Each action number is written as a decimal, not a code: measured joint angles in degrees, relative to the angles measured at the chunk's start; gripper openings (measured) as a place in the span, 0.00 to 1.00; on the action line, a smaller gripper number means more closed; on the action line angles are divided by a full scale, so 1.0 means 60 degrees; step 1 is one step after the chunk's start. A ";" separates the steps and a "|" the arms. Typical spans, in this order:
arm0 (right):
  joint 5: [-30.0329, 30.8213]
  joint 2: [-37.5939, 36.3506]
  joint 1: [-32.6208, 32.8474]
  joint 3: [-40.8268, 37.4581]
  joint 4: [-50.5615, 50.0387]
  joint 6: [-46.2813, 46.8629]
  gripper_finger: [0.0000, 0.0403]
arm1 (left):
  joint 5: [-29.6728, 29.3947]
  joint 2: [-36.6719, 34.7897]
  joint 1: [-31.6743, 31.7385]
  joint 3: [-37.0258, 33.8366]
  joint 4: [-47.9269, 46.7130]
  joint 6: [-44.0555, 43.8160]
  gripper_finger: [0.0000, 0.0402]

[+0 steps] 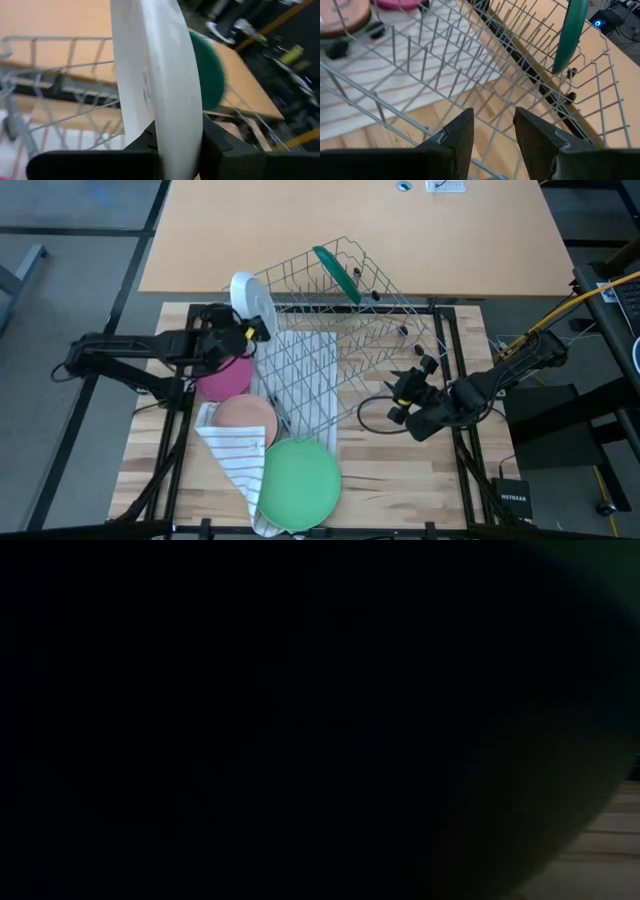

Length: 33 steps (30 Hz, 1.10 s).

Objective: Sort dishes
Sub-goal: Put the white plate in the dish rack

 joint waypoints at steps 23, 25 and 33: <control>0.0433 0.0004 0.0000 -0.1330 -0.0199 0.0000 0.36 | 0.0805 0.0148 0.2512 -0.2229 0.2356 -0.1918 0.12; 0.0431 0.0007 0.0000 -0.1491 -0.0108 -0.0002 0.36 | 0.1015 0.0187 0.2769 -0.2362 0.2634 -0.1908 0.12; 0.0424 0.0007 0.0000 -0.1919 0.0041 0.0000 0.36 | 0.2135 0.0466 0.3395 -0.2775 0.3218 -0.2076 0.18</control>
